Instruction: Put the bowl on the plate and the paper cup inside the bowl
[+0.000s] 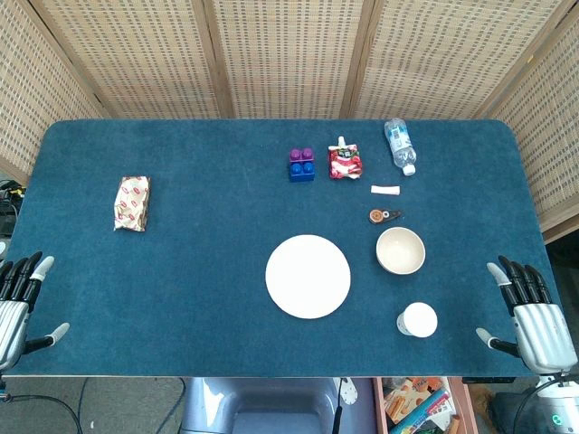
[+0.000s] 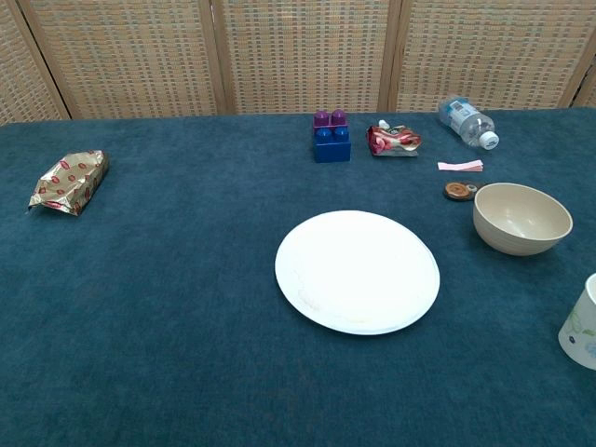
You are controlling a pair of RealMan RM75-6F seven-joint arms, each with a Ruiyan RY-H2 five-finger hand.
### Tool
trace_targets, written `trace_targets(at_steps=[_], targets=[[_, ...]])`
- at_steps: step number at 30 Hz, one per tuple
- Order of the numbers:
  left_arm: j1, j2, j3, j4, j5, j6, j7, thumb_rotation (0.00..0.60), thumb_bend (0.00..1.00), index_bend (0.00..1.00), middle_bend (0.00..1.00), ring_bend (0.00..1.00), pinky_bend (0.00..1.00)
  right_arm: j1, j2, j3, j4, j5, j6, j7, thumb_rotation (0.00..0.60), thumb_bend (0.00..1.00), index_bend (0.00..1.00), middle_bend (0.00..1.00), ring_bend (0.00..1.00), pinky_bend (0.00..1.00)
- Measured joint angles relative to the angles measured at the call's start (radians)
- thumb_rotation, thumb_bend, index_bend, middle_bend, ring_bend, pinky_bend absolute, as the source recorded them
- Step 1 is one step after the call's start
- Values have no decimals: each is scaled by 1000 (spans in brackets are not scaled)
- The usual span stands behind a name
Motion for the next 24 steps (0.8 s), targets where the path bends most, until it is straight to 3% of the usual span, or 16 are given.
trace_targets(at_steps=[13,20,24], targets=[[-3,-3,0,2,-5,-13,13,600,0,0,0,0,0,17,1,0,4,7,-38,5,600,0,36,0,0,0],[-15,-16,-13,4,-42,-41,46,600,0,0,0,0,0,129,6,11,46,-7,-196,66,600,0,97,0,0,0],[-22,-23,-23,-5,-65,-53,61,600,0,0,0,0,0,233,-19,30,130,-29,-304,75,600,0,153,0,0,0]])
